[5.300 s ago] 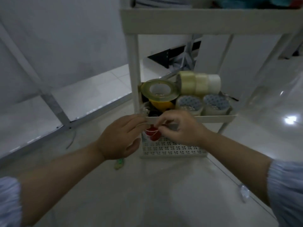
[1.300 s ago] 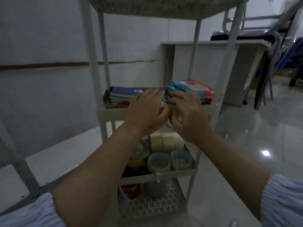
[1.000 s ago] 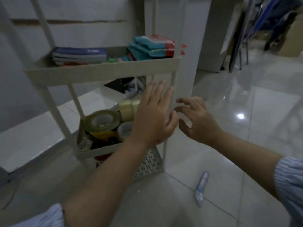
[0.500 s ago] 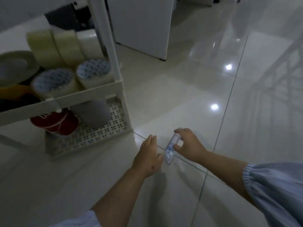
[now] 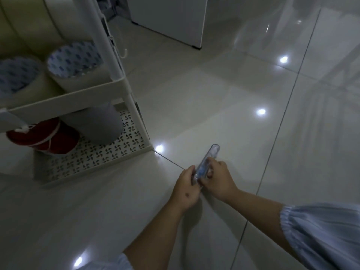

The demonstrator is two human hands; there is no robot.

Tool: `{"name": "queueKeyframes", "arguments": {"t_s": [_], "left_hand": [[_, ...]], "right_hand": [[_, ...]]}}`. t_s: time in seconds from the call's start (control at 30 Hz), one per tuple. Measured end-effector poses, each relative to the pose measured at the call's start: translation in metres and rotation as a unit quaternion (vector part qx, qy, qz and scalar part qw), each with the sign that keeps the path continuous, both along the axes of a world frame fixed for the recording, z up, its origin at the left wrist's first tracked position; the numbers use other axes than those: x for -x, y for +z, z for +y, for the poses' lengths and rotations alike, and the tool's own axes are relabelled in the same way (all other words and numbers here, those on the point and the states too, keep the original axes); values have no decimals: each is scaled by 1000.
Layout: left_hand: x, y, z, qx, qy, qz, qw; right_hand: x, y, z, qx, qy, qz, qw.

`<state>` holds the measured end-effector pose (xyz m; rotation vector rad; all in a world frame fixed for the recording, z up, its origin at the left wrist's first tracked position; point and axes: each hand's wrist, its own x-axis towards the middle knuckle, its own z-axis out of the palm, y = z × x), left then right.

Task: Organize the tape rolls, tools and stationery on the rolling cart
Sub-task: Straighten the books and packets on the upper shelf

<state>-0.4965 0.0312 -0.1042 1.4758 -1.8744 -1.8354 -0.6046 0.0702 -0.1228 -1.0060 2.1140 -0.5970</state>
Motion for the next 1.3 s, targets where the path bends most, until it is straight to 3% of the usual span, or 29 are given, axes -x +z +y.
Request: {"name": "queueKeyframes", "arguments": {"t_s": [0.1, 0.23, 0.37, 0.73, 1.0, 1.3], "left_hand": [[0, 3, -2, -42, 12, 45, 998], [-4, 9, -1, -33, 22, 75, 996], [-10, 26, 0, 23, -3, 59, 998], [-57, 83, -1, 197, -38, 138, 970], [-93, 191, -16, 386, -53, 223, 894], [-137, 291, -32, 531, -17, 318, 785]], "right_hand": [[-2, 0, 2, 22, -2, -16, 1000], [-7, 15, 1, 40, -22, -52, 998], [-16, 31, 1, 60, -11, -75, 995], [-48, 123, 6, 176, -29, -139, 974], [-82, 239, -3, 343, 9, -126, 931], [-137, 330, -17, 543, 81, -259, 795]]}}
